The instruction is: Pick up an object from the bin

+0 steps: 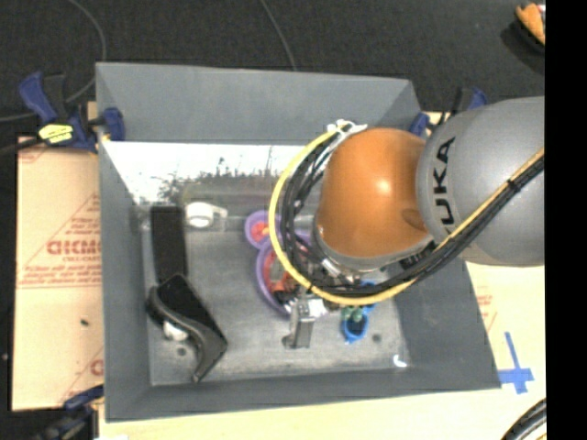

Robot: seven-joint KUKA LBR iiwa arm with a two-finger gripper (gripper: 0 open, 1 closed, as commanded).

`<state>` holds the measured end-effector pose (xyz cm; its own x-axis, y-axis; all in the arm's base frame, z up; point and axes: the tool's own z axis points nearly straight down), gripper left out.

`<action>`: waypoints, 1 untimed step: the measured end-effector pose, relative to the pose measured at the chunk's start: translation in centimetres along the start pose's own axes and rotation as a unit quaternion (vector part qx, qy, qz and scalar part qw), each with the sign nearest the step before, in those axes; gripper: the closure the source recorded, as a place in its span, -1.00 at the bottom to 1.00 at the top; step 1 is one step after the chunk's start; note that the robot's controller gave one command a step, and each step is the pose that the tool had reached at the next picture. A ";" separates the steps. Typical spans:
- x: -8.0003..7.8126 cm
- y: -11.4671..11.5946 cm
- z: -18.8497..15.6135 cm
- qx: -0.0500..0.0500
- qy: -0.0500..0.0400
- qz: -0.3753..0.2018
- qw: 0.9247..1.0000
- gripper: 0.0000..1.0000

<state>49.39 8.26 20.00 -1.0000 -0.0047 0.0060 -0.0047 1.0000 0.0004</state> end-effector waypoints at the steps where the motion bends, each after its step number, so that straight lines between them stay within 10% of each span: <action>1: -0.2 -0.1 -0.4 0.000 -0.004 0.002 1.000 -1.00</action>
Offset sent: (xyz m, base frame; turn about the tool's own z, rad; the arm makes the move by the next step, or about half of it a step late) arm 0.0474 -0.0965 -0.1300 -0.1561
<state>49.57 8.21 20.42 -1.0000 0.0001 -0.0024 0.0001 1.0000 0.0013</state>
